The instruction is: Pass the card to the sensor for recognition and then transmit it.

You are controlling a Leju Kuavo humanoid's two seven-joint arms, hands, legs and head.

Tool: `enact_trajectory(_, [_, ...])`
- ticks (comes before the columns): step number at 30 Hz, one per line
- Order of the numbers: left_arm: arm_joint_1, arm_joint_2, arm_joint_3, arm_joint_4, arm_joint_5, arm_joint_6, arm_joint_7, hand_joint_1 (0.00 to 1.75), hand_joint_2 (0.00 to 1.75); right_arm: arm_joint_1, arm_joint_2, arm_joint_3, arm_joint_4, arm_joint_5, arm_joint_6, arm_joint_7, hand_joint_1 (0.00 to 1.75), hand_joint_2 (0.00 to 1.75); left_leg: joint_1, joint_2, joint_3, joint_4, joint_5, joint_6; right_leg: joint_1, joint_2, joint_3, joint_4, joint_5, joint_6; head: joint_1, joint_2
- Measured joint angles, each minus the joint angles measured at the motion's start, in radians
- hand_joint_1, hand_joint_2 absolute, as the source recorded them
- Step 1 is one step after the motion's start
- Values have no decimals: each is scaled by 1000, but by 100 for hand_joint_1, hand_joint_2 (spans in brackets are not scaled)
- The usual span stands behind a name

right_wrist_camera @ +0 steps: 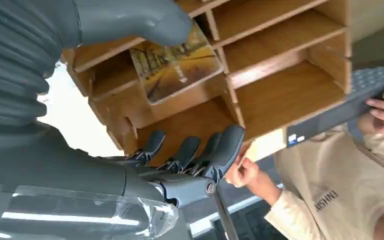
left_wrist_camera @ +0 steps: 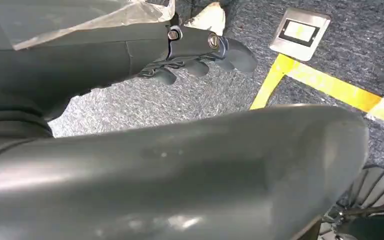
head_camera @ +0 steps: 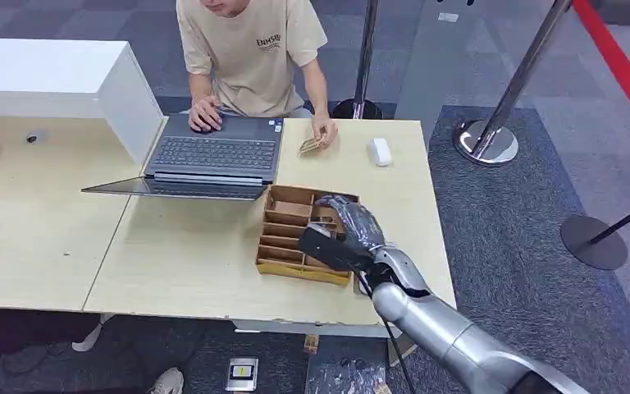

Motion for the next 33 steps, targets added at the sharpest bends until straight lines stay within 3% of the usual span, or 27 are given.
enact_trajectory(7, [0,0,0,0,0,0,0,0,0,-1,3,3,32,-2,0,-3,54,175,0,0,0,0,0,0,0,0,0,0,0,0,0,0])
enact_trajectory(16, [-2,0,0,0,0,0,0,0,0,-11,8,8,55,1,2,-3,66,175,0,0,0,0,0,0,0,0,0,0,0,0,0,0])
enact_trajectory(17, [-2,0,0,0,0,0,0,0,0,-11,8,8,56,1,2,-3,75,175,0,0,0,0,0,0,0,0,0,0,0,0,0,0])
enact_trajectory(18, [-2,0,0,0,0,0,0,0,0,-12,10,8,58,1,2,-3,133,175,0,0,0,0,0,0,0,0,0,0,0,0,0,0])
enact_trajectory(19, [-2,0,0,0,0,0,0,0,0,-12,10,8,59,1,2,-3,138,175,0,0,0,0,0,0,0,0,0,0,0,0,0,0])
enact_trajectory(21, [-3,0,0,0,0,0,0,0,0,-17,13,8,66,5,2,-3,175,175,0,0,0,0,0,0,0,0,0,0,0,0,0,0])
enact_trajectory(33, [-5,0,0,0,-2,0,-3,0,0,-26,16,10,77,35,3,-3,175,175,0,0,0,0,0,0,0,0,0,0,0,0,0,0])
